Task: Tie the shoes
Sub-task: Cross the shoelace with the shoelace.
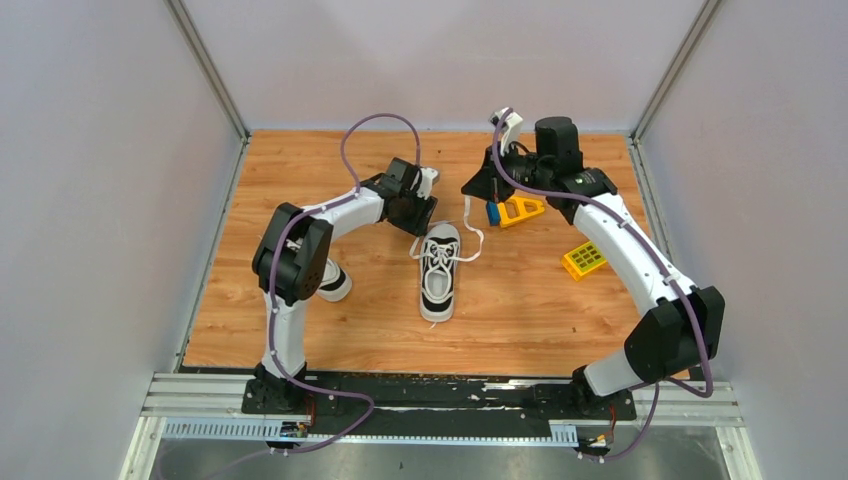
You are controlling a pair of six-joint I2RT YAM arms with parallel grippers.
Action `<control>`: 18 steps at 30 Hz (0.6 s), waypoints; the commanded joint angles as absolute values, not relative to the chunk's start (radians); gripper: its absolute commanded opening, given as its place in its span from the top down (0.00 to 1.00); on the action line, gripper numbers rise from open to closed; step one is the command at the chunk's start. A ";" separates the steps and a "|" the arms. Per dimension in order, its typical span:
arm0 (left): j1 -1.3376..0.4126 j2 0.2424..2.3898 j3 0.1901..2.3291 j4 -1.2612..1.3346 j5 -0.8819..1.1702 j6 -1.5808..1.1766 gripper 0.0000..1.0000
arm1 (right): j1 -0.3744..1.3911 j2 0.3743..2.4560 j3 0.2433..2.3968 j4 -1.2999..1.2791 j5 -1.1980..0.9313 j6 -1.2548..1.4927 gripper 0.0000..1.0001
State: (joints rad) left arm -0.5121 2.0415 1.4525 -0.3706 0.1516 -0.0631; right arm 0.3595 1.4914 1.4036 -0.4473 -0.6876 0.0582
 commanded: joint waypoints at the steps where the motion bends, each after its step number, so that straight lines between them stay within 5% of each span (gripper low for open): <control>1: -0.528 2.079 1.502 -0.371 0.076 -0.045 0.39 | 0.365 1.446 1.396 -0.419 -0.679 0.070 1.00; 7: -0.538 2.116 1.510 -0.374 0.015 -0.043 0.47 | 0.366 1.439 1.392 -0.420 -0.664 0.072 1.00; 18: -0.543 2.122 1.464 -0.410 0.117 -0.057 0.78 | 0.365 1.461 1.399 -0.416 -0.630 0.084 1.00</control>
State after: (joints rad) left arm -0.5346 2.0987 1.4979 -0.3614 0.0483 -0.0467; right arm 0.3595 1.4750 1.3876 -0.4465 -0.6518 0.0620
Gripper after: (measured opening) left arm 0.259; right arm 0.016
